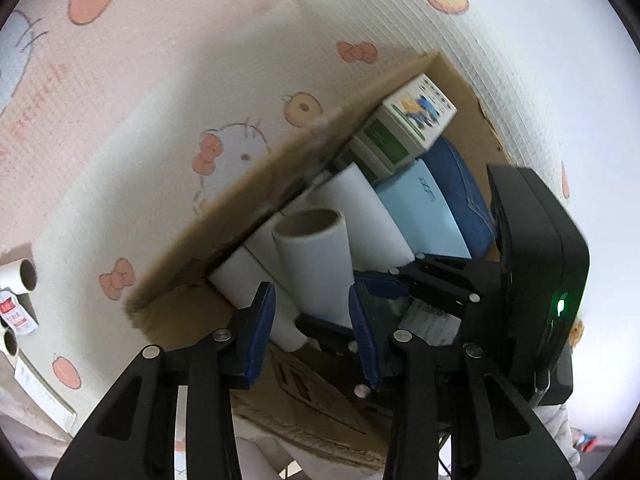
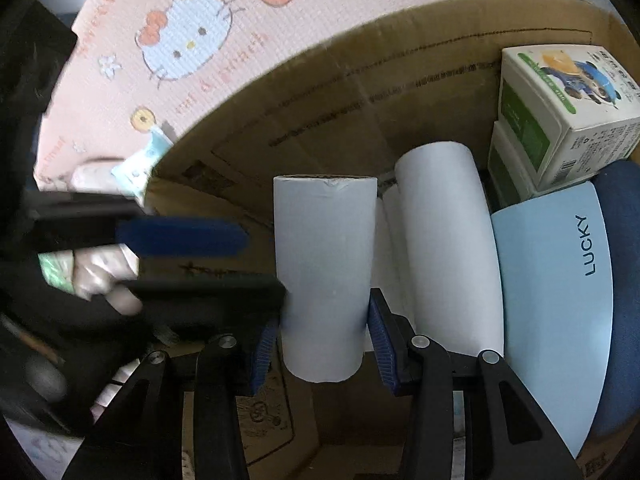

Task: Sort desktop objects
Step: 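Lower the tube into the box beside the white rolls, then open both grippers to release the tube in the box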

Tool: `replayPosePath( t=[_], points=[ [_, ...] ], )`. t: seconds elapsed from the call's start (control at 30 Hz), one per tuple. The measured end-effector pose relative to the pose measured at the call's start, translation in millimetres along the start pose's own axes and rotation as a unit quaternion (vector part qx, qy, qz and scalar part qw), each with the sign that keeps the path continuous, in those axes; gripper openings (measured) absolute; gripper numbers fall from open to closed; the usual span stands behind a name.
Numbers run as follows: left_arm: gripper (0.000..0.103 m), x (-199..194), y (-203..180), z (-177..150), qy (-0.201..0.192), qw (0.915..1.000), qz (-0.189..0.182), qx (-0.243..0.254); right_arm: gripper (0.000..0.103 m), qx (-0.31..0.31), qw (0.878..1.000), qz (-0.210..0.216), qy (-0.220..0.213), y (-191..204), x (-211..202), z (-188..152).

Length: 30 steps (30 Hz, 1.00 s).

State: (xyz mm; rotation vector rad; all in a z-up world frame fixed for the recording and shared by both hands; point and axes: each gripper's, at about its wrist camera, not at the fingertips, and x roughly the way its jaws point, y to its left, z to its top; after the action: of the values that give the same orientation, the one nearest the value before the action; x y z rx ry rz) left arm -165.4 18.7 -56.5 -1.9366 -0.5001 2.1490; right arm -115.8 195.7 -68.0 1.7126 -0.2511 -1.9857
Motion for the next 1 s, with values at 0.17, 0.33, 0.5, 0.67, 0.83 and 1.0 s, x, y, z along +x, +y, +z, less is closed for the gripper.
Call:
replayPosePath(
  t=[0.17, 0.33, 0.5, 0.67, 0.83, 1.0],
  points=[
    [0.014, 0.8, 2.0, -7.6, -0.003, 0.9997, -0.018, 0.014, 0.041, -0.033, 0.999, -0.018, 0.034, 11.7, 7.5, -0.1],
    [0.013, 4.0, 3.8, -12.9, -0.001, 0.9995, -0.024, 0.019, 0.041, -0.033, 0.998, -0.034, 0.035, 16.7, 8.0, 3.1],
    [0.013, 0.5, 8.9, -8.7, -0.01, 0.9995, -0.029, 0.008, 0.041, -0.042, 0.998, -0.031, 0.039, 22.7, 9.6, 3.6],
    [0.014, 1.3, 0.4, -9.9, -0.014, 0.9994, -0.01, 0.03, 0.042, -0.062, 0.996, -0.054, 0.041, 31.3, 5.8, -2.0],
    [0.031, -2.1, -7.8, -16.3, -0.022, 0.9984, -0.009, 0.051, 0.055, -0.067, 0.995, -0.066, 0.03, 34.8, -8.1, -8.2],
    [0.05, -6.8, -16.0, -20.6, -0.047, 0.9964, -0.011, 0.07, 0.056, -0.06, 0.995, -0.082, 0.018, 35.5, -28.6, -22.1]
  ],
)
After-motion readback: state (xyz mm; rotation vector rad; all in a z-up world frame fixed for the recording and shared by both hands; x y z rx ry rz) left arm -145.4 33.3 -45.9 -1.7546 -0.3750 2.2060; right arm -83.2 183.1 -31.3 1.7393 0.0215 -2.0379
